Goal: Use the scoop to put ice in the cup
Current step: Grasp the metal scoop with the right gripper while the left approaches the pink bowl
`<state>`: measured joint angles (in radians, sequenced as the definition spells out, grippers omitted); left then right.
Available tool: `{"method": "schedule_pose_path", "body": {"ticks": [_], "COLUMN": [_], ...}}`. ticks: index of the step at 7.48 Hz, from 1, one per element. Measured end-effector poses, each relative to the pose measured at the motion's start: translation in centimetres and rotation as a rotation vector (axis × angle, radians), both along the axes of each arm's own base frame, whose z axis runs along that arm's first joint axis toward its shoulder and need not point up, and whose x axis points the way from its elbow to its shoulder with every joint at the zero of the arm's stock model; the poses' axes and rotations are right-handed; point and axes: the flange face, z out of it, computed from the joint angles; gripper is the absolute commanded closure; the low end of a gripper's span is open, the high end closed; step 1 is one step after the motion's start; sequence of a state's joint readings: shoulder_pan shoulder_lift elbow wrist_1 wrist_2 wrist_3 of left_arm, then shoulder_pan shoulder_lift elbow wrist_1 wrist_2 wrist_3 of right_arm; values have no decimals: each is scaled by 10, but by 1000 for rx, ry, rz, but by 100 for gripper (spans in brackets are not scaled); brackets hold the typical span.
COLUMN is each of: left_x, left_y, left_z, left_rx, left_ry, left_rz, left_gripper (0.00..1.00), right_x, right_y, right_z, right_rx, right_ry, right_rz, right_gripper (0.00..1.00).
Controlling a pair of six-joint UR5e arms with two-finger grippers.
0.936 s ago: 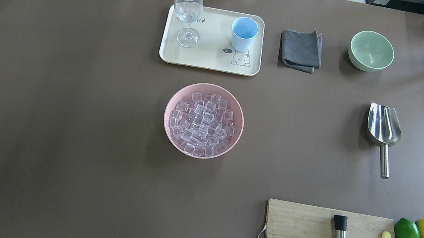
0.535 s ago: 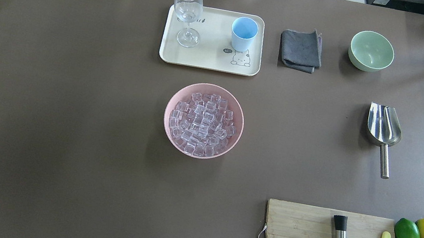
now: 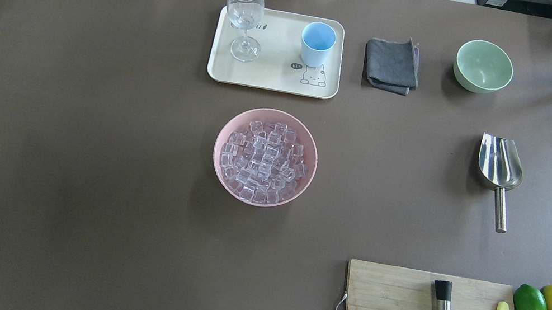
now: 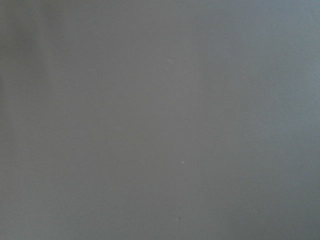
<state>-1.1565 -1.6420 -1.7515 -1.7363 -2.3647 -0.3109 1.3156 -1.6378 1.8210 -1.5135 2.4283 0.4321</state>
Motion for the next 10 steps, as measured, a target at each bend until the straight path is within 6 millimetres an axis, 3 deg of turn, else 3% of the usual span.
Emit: {"method": "schedule_pose_path", "body": {"ticks": [3, 6, 8, 10], "left_x": [74, 153, 199, 248], "left_y": [14, 59, 94, 124], "left_z": [-42, -65, -74, -90], "left_rx": [185, 363, 464, 525], "left_ry": [95, 202, 250, 264], "left_rz": [136, 287, 356, 406], "left_gripper": [2, 1, 2, 2], "right_x": [-72, -136, -184, -212], "right_y": [-1, 3, 20, 33], "right_z": [-31, -49, -43, -30], "right_rx": [-9, 15, 29, 33], "right_ry": [-15, 19, 63, 102], "right_rz": [37, -14, -83, -128], "right_gripper": [1, 1, 1, 1]}}
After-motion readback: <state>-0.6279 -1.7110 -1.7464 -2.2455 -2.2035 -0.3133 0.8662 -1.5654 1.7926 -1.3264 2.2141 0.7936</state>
